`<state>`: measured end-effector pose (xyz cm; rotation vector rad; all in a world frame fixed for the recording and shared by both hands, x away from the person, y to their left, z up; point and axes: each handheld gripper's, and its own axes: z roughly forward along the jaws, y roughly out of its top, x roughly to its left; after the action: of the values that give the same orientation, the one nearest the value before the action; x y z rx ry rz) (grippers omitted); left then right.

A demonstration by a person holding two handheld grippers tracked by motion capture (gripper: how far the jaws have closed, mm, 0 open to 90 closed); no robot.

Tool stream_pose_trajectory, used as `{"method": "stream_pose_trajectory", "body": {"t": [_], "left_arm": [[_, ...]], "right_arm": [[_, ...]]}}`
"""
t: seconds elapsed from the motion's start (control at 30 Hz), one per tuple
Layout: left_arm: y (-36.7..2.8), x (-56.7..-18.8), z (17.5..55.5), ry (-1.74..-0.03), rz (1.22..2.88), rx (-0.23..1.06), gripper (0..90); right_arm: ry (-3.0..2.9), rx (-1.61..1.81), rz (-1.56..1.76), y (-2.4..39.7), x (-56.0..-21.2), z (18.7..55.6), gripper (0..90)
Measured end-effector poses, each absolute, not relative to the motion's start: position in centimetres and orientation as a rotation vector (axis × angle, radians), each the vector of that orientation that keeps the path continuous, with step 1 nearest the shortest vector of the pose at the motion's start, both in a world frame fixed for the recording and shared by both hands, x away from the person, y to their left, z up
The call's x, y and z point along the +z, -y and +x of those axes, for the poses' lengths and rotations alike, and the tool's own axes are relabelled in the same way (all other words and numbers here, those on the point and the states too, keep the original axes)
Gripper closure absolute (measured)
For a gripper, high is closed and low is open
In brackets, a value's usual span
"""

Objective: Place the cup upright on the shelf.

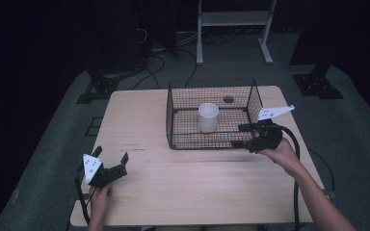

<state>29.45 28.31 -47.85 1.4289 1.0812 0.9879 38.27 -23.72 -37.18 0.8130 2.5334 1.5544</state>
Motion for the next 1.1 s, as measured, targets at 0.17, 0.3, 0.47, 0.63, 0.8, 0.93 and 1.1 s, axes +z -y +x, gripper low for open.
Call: {"method": "stream_pose_trajectory", "body": {"t": [0.17,0.3,0.47,0.63,0.8,0.93,1.1], "left_arm": [[-28.3,-47.9,29.4,-1.081,1.428,0.988,0.0],[-28.3,-47.8,29.4,-1.081,1.431,0.989,0.0],[-28.3,-47.8,29.4,-1.08,1.432,0.99,0.0],[-28.3,-47.8,29.4,-1.08,1.431,0.99,0.0],[-28.3,-47.9,29.4,-1.08,1.432,0.992,0.0],[-28.3,-47.9,29.4,-1.078,1.435,0.994,0.0],[-28.3,-47.9,29.4,-1.077,1.435,0.994,0.0]], "right_arm": [[-2.526,1.559,0.817,24.3,-37.5,37.7,15.3],[-2.527,1.557,0.822,24.7,-37.7,37.3,15.3],[-2.52,1.554,0.818,25.1,-37.7,36.9,15.5],[-2.525,1.552,0.823,25.4,-38.0,36.6,15.5],[-2.546,1.532,0.834,25.7,-38.6,36.3,15.5],[-2.543,1.538,0.826,25.9,-38.6,36.1,15.5],[-2.545,1.518,0.831,26.1,-38.9,35.9,15.5]]}}
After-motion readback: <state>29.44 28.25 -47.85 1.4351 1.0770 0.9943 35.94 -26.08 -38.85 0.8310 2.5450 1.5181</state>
